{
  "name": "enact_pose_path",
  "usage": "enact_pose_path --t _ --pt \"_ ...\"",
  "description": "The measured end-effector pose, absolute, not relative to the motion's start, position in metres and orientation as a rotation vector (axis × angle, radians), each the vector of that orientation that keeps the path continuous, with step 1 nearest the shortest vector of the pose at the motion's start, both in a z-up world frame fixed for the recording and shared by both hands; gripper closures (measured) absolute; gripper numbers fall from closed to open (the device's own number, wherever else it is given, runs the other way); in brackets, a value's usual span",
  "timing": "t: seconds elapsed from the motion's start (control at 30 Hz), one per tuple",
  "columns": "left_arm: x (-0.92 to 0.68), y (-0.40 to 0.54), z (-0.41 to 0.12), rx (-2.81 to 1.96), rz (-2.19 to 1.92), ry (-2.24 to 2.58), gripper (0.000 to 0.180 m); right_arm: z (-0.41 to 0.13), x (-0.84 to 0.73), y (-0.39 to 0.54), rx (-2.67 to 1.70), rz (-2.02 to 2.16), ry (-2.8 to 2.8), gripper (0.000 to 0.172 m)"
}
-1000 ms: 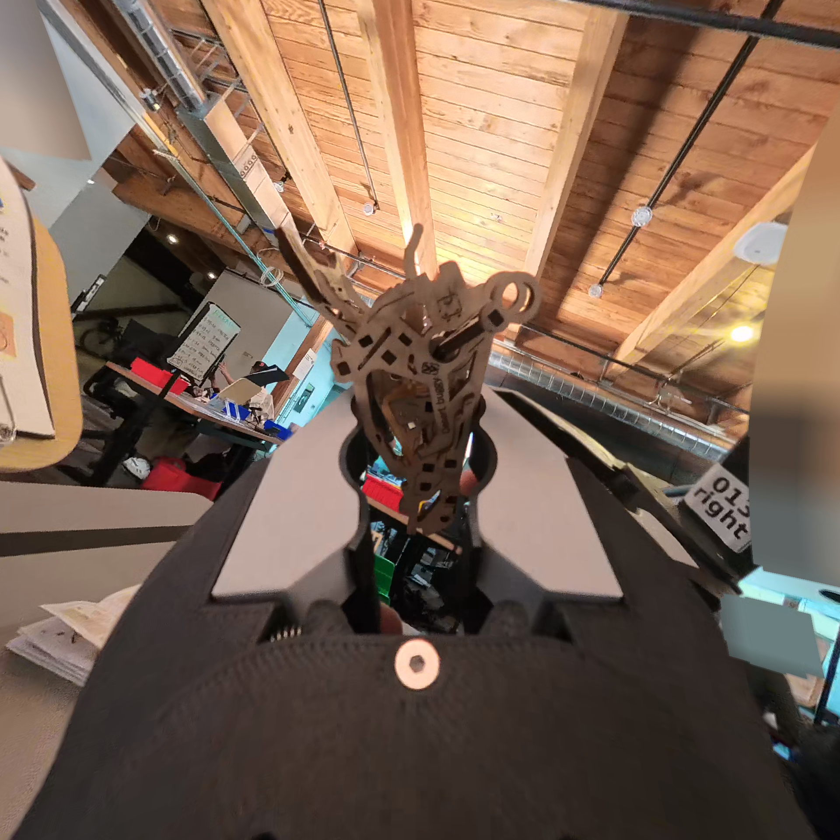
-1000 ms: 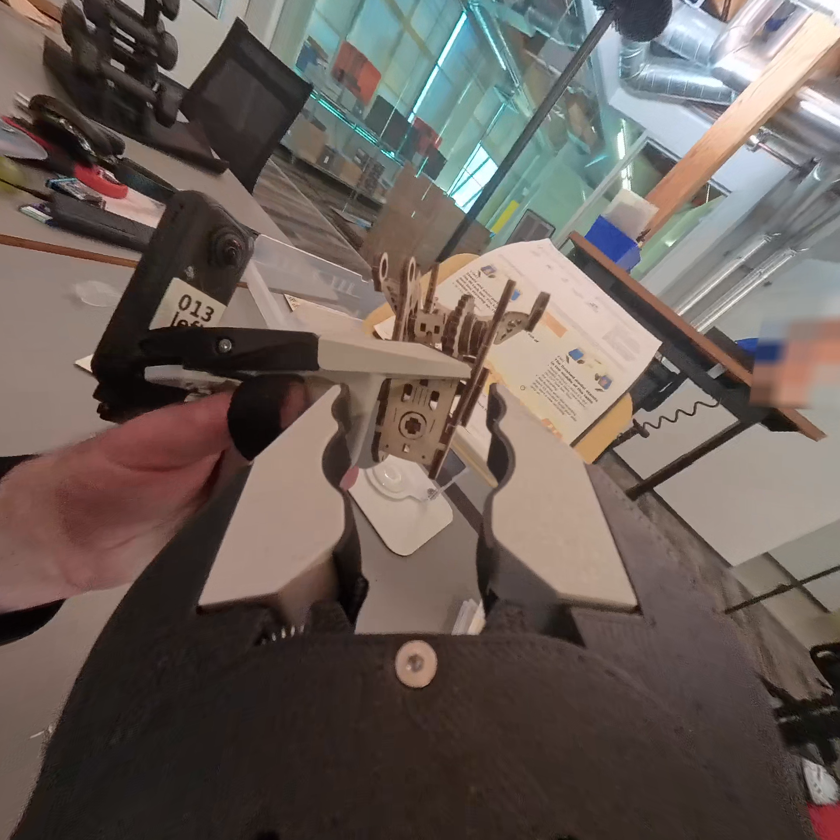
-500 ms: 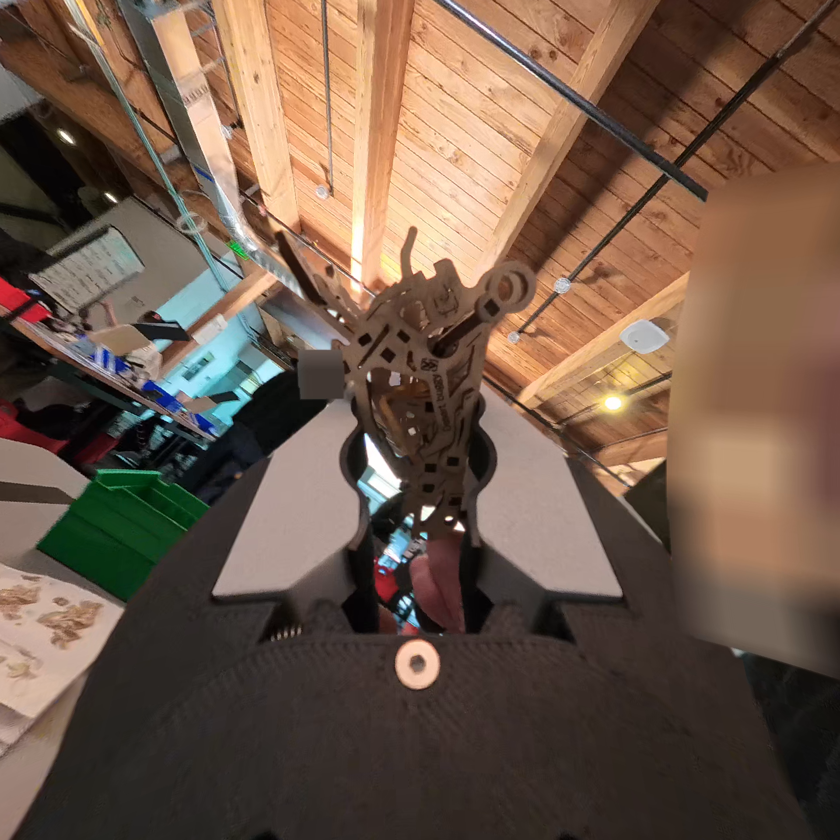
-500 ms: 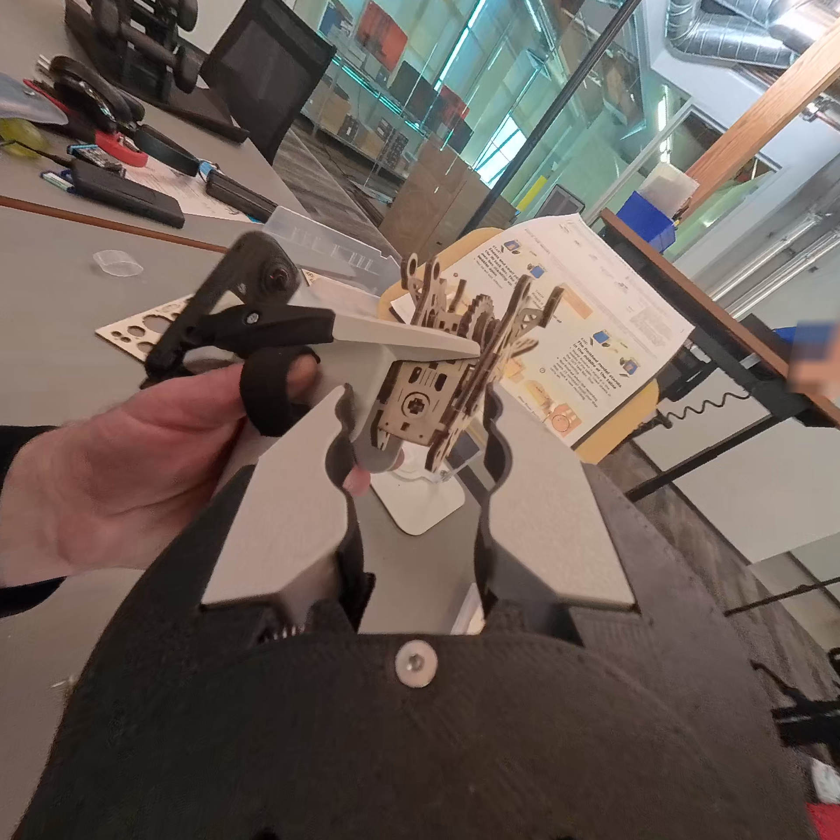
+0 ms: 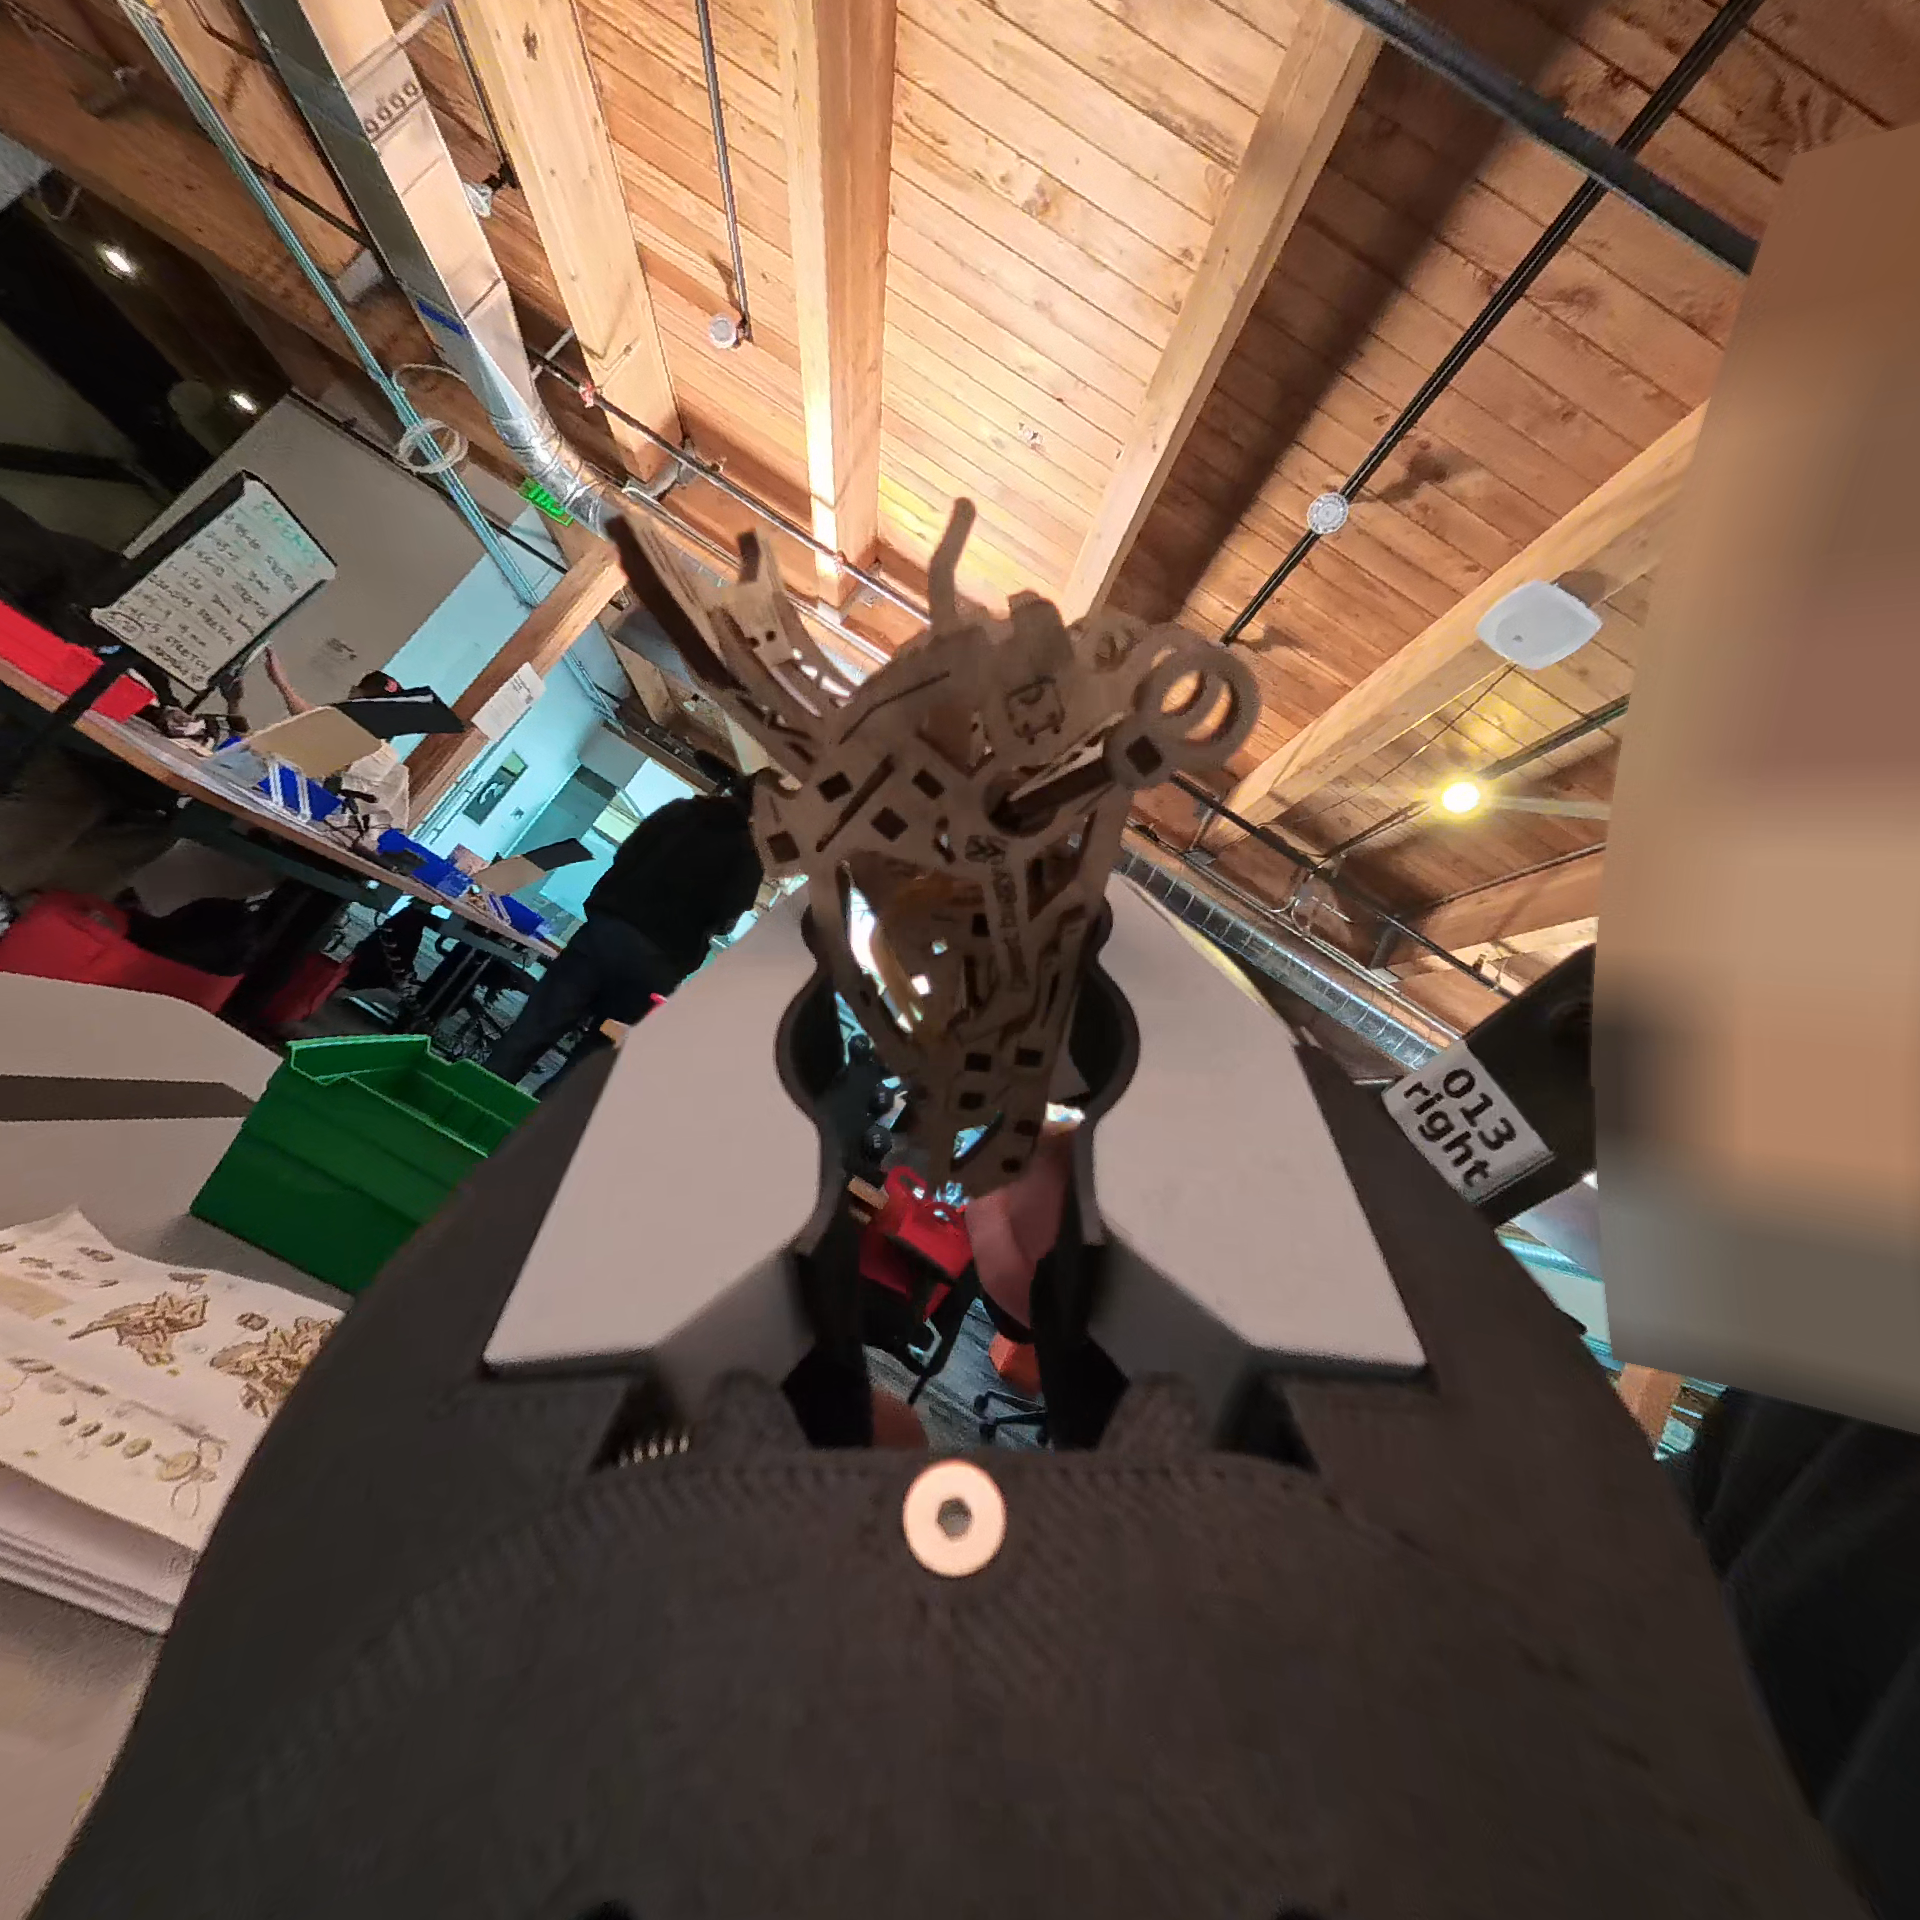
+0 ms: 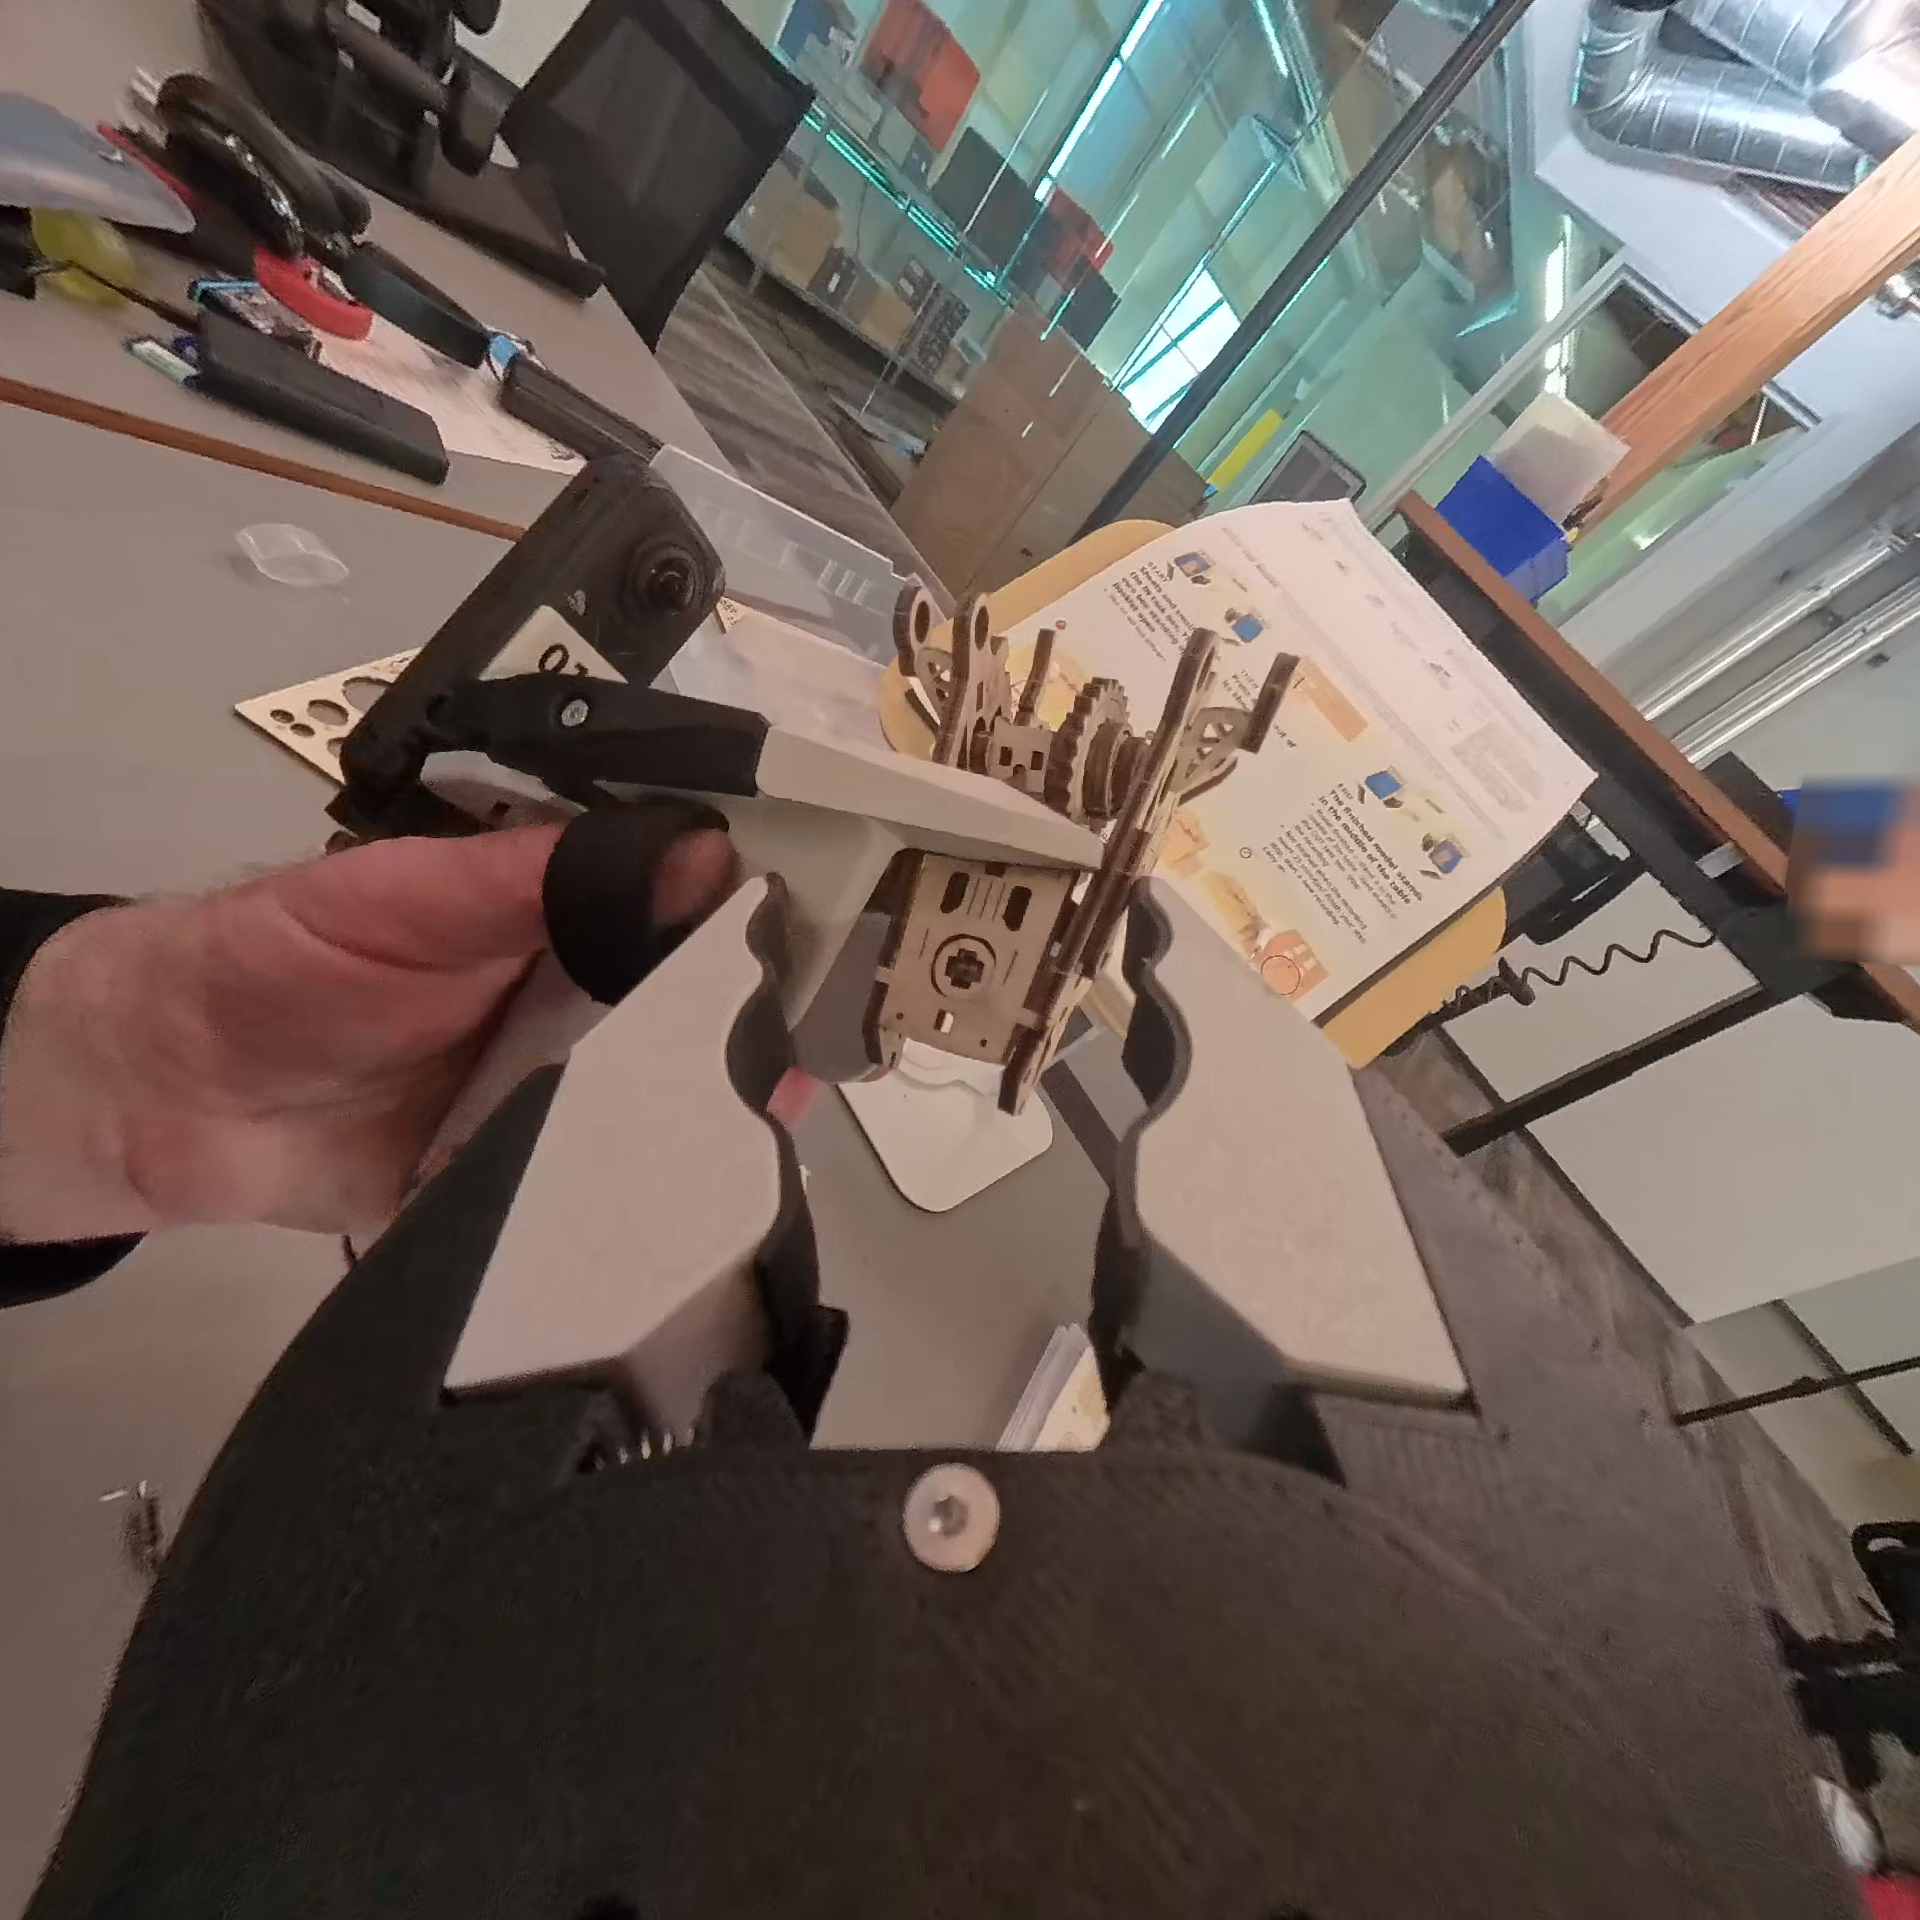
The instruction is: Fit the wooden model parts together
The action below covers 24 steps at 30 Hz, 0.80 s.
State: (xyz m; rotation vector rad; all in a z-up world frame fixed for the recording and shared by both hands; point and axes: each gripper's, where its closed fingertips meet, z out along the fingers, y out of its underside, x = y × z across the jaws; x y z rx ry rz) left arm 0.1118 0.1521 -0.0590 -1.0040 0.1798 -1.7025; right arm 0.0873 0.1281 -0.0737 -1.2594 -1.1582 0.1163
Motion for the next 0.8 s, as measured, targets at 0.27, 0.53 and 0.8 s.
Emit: enact_pose_path --t 0.27,0.53,0.8 --pt "0.111 0.148 -0.059 -1.008 -1.718 0.225 0.140 -0.074 0.086 0.125 -1.228 0.087 -1.193 0.110" --pt "0.111 0.150 -0.063 -0.984 -1.877 0.156 0.141 -0.073 0.089 0.124 -1.196 0.120 -1.200 0.118" --pt "0.111 0.142 -0.063 -0.977 -1.966 0.144 0.139 -0.086 0.097 0.126 -1.276 0.254 -1.177 0.122"
